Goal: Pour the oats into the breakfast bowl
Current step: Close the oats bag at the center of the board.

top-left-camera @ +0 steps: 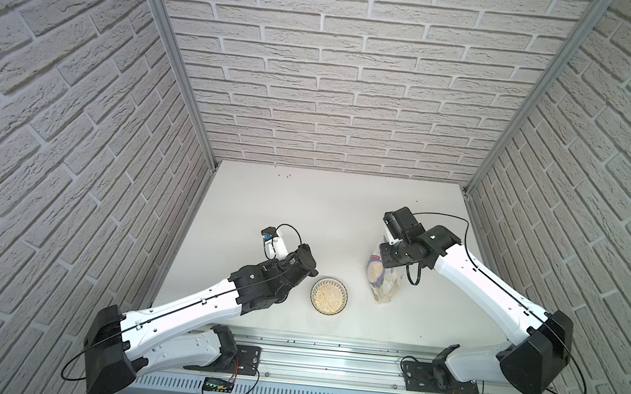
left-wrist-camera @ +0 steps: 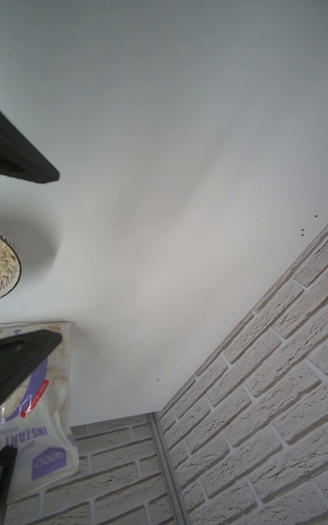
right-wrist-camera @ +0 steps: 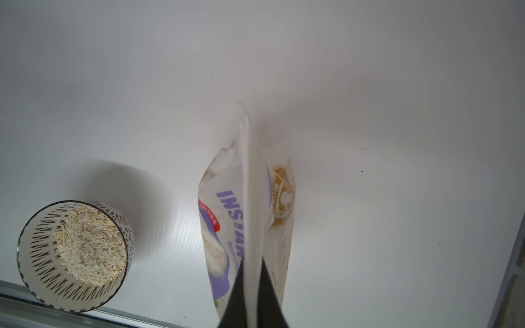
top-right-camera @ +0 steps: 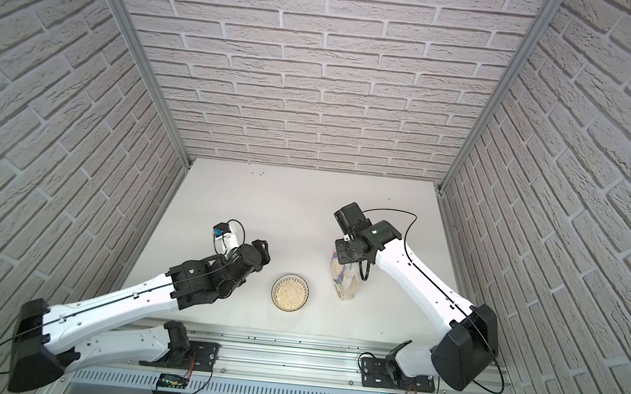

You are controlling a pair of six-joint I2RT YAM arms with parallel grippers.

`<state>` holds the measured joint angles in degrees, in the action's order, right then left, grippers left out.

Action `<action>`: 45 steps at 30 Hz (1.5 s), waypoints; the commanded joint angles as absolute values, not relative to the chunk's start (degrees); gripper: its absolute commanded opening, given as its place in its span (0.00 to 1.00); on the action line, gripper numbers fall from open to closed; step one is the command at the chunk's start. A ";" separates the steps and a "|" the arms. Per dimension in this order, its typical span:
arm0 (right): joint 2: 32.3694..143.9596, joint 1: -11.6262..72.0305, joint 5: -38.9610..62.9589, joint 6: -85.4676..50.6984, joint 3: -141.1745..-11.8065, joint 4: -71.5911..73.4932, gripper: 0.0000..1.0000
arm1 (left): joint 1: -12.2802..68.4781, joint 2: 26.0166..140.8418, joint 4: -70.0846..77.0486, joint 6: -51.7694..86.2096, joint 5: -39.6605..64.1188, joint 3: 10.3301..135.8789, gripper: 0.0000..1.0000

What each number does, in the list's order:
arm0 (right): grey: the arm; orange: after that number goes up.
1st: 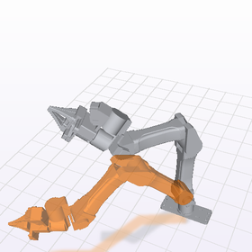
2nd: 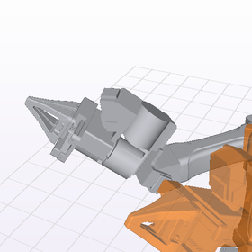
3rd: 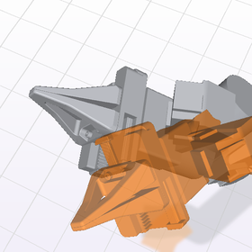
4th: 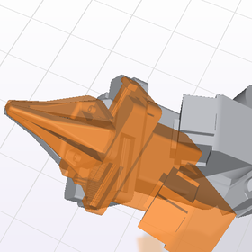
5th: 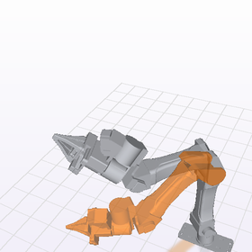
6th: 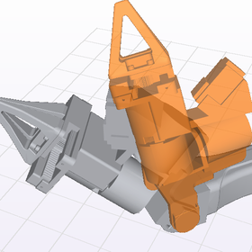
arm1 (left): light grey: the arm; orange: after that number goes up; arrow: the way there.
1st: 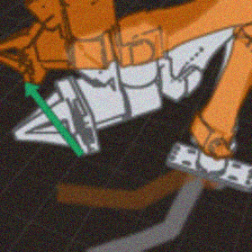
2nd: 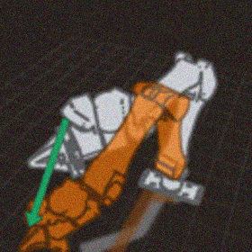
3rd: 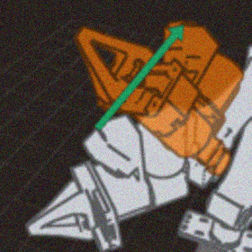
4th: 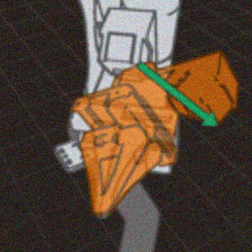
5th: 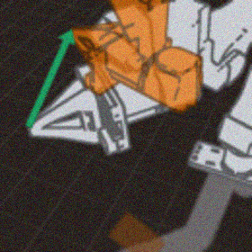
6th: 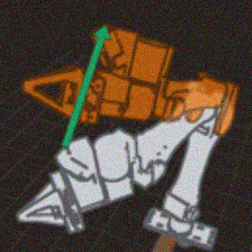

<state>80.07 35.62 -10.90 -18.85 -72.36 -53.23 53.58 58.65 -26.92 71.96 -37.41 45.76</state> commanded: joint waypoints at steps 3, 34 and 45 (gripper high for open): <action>75.92 35.15 -12.80 -22.91 -71.07 -48.17 0.04 | 53.80 58.44 -25.75 71.45 -37.59 46.85 0.84; 79.62 34.64 -15.61 -24.25 -75.52 -47.28 0.17 | 53.94 57.63 -26.31 71.52 -38.26 46.66 0.83; 87.62 33.09 -14.98 -21.42 -80.58 -46.51 0.25 | 53.95 55.90 -26.81 71.30 -38.51 46.01 0.83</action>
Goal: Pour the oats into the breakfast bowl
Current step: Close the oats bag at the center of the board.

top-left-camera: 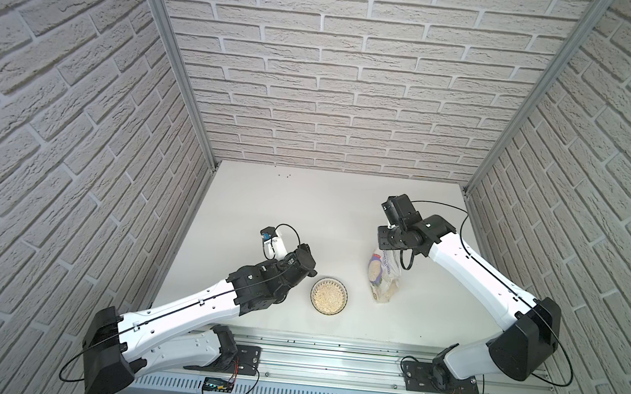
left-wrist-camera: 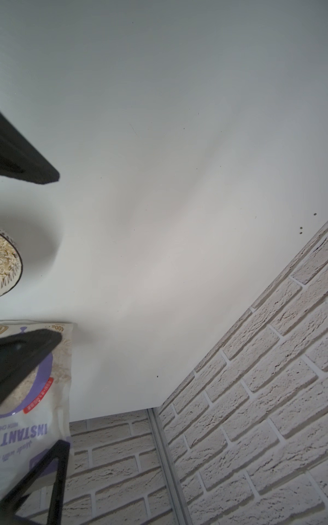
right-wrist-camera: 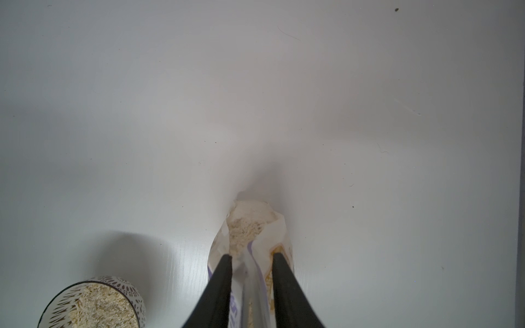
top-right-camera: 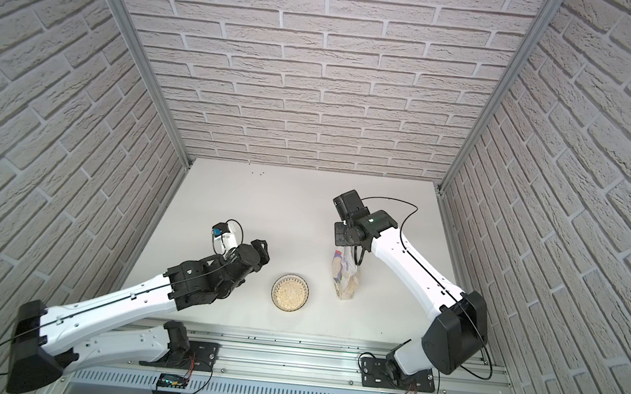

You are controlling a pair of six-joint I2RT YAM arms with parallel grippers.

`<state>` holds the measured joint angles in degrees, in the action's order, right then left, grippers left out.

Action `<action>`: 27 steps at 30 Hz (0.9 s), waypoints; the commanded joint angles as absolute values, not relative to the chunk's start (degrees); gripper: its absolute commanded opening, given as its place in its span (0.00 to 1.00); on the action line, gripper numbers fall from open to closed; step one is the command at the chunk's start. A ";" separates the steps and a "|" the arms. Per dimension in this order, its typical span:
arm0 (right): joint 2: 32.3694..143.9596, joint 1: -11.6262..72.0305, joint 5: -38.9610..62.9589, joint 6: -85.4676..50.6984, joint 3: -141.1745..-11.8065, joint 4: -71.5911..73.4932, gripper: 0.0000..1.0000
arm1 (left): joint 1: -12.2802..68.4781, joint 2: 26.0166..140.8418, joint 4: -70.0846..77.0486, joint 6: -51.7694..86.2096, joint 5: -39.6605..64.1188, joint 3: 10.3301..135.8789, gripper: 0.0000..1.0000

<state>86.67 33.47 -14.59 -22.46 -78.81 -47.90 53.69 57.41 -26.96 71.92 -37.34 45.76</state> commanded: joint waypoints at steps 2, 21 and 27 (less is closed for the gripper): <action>87.96 33.05 -14.01 -20.94 -81.08 -46.41 0.08 | 53.93 55.56 -26.89 71.37 -38.67 45.91 0.83; 82.14 32.08 -12.20 -25.11 -76.10 -49.57 0.52 | 53.97 56.34 -25.97 71.42 -37.75 45.88 0.83; 77.47 32.38 -8.75 -25.27 -71.72 -50.97 0.50 | 54.01 56.29 -25.50 71.54 -37.52 45.69 0.83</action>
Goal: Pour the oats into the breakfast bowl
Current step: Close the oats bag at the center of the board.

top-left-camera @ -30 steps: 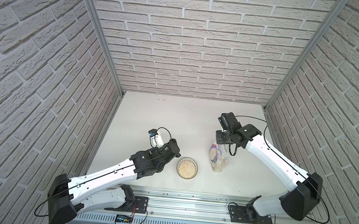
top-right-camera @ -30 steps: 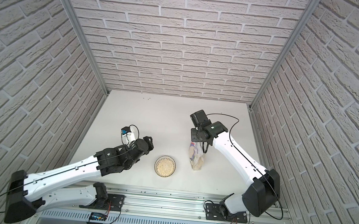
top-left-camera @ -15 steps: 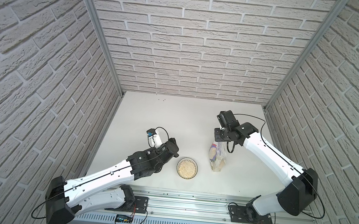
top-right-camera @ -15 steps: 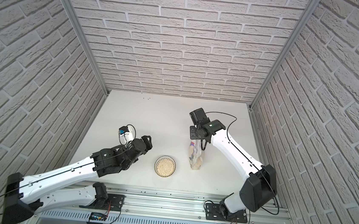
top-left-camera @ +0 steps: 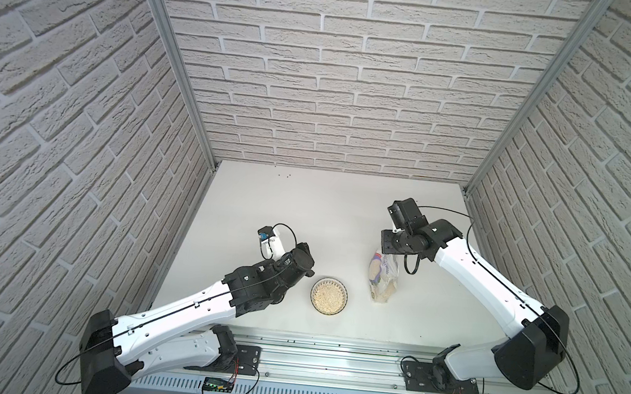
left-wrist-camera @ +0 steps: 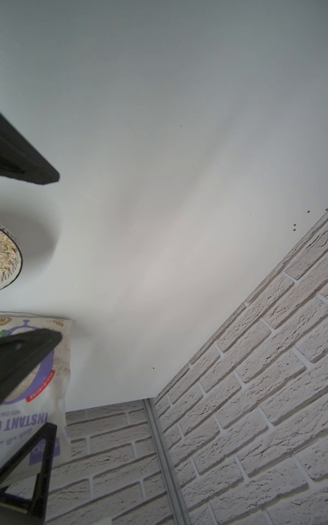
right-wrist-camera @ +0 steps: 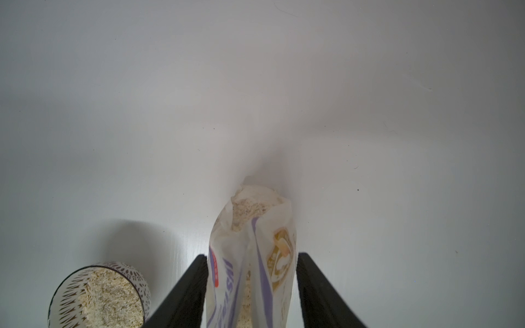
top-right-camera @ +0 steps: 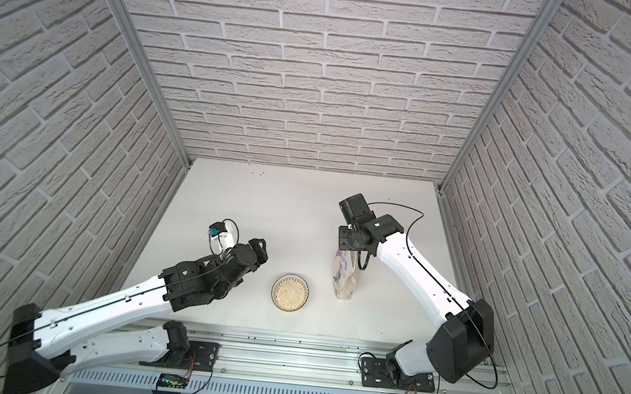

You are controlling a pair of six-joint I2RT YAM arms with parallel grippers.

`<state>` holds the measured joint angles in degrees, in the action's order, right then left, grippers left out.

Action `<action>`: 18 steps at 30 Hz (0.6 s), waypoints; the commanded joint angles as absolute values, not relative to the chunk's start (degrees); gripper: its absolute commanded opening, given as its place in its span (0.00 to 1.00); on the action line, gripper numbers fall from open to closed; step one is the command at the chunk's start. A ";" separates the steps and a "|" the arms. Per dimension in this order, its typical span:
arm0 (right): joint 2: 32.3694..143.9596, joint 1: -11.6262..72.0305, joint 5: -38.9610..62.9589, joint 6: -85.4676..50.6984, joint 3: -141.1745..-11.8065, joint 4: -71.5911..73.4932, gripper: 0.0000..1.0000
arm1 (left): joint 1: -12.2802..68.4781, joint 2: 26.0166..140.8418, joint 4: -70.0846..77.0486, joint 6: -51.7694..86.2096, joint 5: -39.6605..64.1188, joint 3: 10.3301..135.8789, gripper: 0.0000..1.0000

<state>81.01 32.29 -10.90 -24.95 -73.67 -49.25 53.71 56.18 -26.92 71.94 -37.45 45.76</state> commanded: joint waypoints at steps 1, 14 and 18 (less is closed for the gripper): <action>76.69 32.62 -8.25 -25.23 -70.97 -51.02 0.49 | 54.01 56.41 -25.41 71.48 -37.48 45.64 0.83; 76.67 34.94 -9.12 -22.16 -73.44 -56.59 0.03 | 54.08 56.65 -25.07 71.71 -37.18 45.43 0.83; 75.57 37.49 -15.07 -21.83 -74.52 -56.41 0.03 | 54.12 56.74 -25.09 71.43 -37.17 45.74 0.83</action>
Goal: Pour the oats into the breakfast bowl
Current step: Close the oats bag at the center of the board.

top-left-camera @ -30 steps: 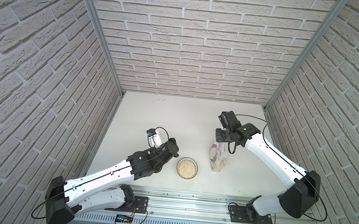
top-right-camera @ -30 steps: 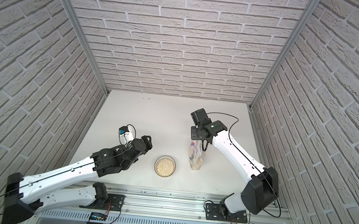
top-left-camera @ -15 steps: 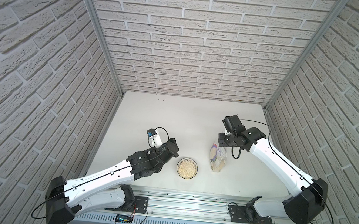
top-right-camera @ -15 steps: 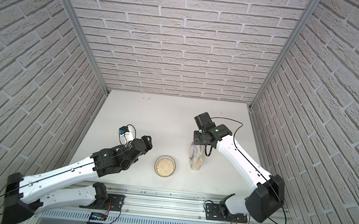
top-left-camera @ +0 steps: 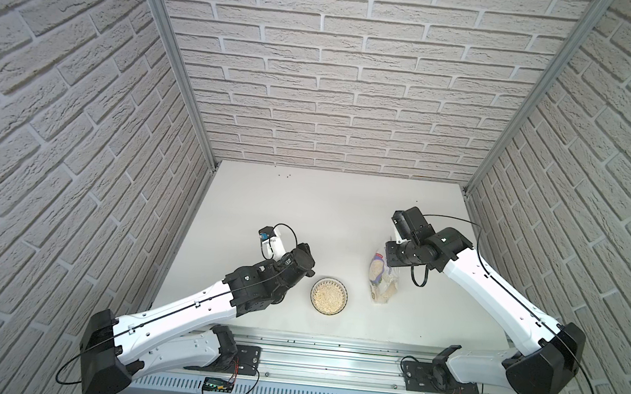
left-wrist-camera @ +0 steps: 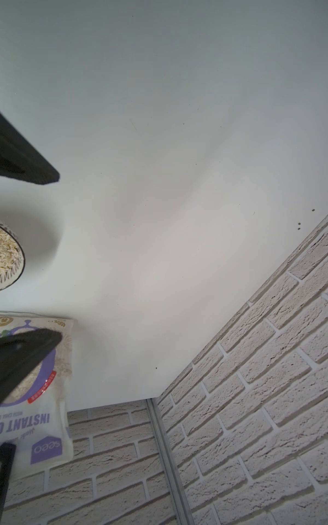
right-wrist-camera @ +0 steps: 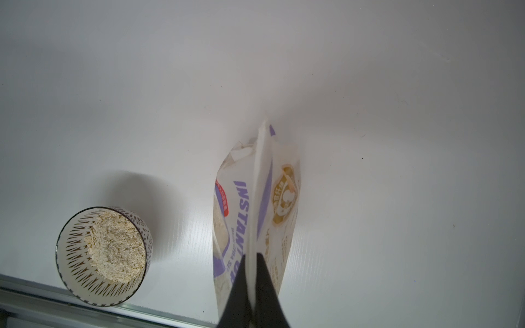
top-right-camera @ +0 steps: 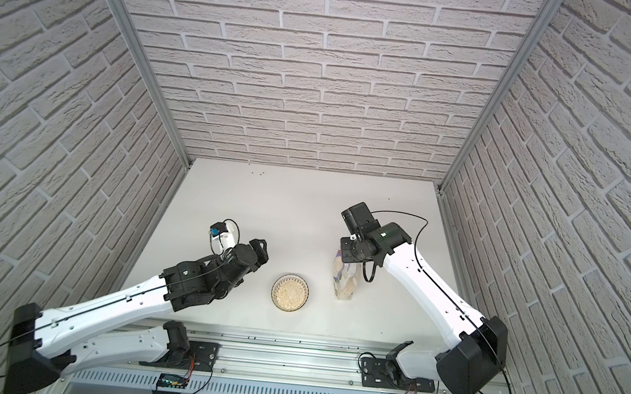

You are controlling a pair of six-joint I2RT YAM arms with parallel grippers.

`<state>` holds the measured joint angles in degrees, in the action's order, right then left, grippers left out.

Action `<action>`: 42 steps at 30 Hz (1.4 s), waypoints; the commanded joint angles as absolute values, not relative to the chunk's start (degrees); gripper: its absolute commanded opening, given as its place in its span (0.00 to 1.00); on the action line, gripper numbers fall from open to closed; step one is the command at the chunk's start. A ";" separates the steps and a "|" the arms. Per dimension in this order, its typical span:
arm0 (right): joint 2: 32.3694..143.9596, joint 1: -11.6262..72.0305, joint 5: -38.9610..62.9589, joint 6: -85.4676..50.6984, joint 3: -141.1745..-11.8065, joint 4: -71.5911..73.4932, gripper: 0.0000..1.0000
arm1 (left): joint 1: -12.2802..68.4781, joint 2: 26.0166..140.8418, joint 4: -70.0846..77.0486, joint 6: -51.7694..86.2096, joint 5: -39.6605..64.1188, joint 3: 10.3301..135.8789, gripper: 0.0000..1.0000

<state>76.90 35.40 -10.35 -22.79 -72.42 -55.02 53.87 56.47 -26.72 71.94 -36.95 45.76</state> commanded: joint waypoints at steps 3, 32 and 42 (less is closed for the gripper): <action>73.10 38.58 -16.15 -21.13 -74.76 -54.89 0.03 | 54.11 56.61 -25.14 71.45 -37.25 45.69 0.83; 68.09 39.18 -6.14 -24.26 -66.97 -60.43 0.04 | 54.11 58.02 -23.94 71.45 -36.03 45.52 0.83; 66.91 40.17 -11.80 -26.54 -67.49 -58.06 0.29 | 54.10 57.13 -24.61 71.59 -36.54 44.82 0.83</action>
<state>67.11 39.88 -9.69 -25.45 -66.83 -60.84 53.91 58.00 -25.23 71.96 -35.97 45.71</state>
